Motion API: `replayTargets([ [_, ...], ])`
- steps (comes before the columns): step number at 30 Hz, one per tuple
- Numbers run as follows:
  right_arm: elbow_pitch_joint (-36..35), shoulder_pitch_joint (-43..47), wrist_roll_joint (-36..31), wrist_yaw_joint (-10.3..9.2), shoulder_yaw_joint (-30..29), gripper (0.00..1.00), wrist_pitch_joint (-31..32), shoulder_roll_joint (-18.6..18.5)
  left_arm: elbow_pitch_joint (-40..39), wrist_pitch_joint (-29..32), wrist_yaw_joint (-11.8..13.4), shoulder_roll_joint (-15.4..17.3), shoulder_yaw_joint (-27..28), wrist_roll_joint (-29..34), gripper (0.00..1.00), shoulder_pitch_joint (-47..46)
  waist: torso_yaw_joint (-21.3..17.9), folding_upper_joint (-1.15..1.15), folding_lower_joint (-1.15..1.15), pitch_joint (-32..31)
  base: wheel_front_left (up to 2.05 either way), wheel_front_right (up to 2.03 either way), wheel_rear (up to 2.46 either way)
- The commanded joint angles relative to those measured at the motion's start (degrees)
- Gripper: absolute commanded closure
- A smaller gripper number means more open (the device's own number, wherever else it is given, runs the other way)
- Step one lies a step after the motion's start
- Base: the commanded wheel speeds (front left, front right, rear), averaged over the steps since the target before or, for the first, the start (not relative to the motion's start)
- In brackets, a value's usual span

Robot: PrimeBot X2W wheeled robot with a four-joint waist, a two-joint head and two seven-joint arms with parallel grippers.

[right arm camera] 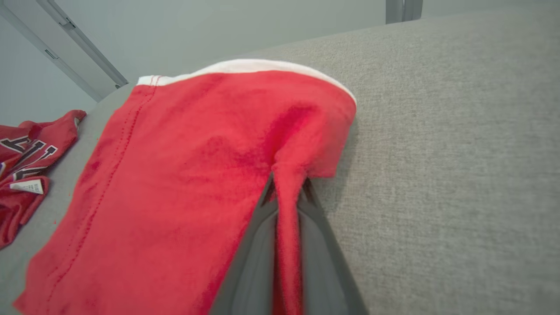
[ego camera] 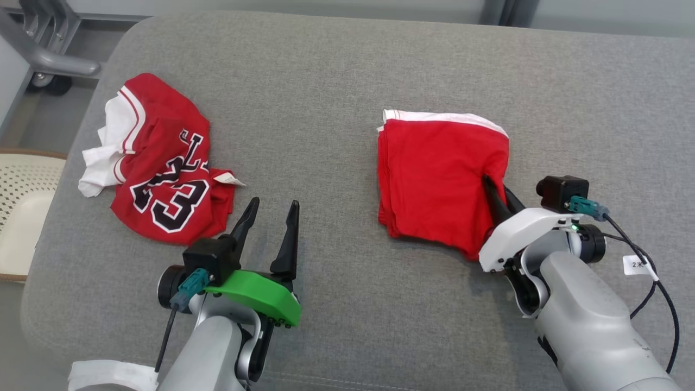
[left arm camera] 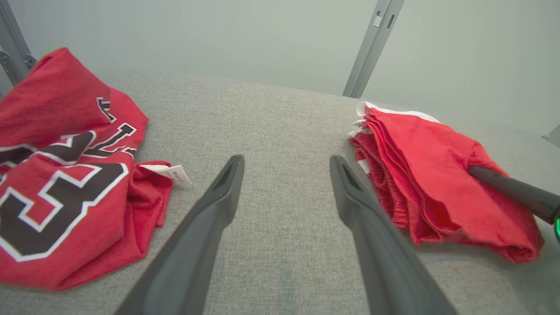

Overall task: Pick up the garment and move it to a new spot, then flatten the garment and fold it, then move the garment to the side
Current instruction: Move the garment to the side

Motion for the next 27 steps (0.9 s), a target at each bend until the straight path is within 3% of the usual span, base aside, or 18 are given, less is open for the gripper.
replayTargets([
  [1, -0.26, 0.38, -0.46, -0.02, -0.52, 1.0, -0.02, -0.61, 0.01, -0.02, 0.29, 0.18, 0.56, 0.54, 0.0, 0.04, -2.18, 0.0, 0.0, -1.16, 0.0, 0.0, 0.0],
  [5, -1.25, 1.71, -1.2, -0.02, -1.11, 1.0, -0.02, -0.53, 0.3, -0.02, -0.34, 0.17, 1.6, 2.53, 0.0, 0.39, -7.26, 0.0, 0.0, -2.23, 0.0, 0.0, 0.0],
  [12, -2.12, 2.97, -0.19, -0.02, -0.43, 1.0, -0.02, 0.83, 0.21, -0.03, -1.58, 0.18, 2.67, 5.2, 0.0, 0.03, -20.64, 0.0, 0.0, -2.34, 0.0, 0.0, 0.0],
  [18, -2.66, 3.84, 0.74, -0.02, 1.02, 1.0, -0.02, 1.38, -0.56, -0.03, -2.48, 0.23, 1.26, 6.42, 0.0, -1.48, -29.7, 0.0, 0.0, -1.22, 0.0, 0.0, 0.0],
  [27, -4.03, 5.28, 1.67, -0.02, 2.97, 1.0, -0.02, 1.86, -2.68, -0.03, -3.33, 0.24, -0.35, 5.7, 0.0, -2.73, -36.62, 0.0, 0.0, 0.81, 0.0, 0.0, 0.0],
])
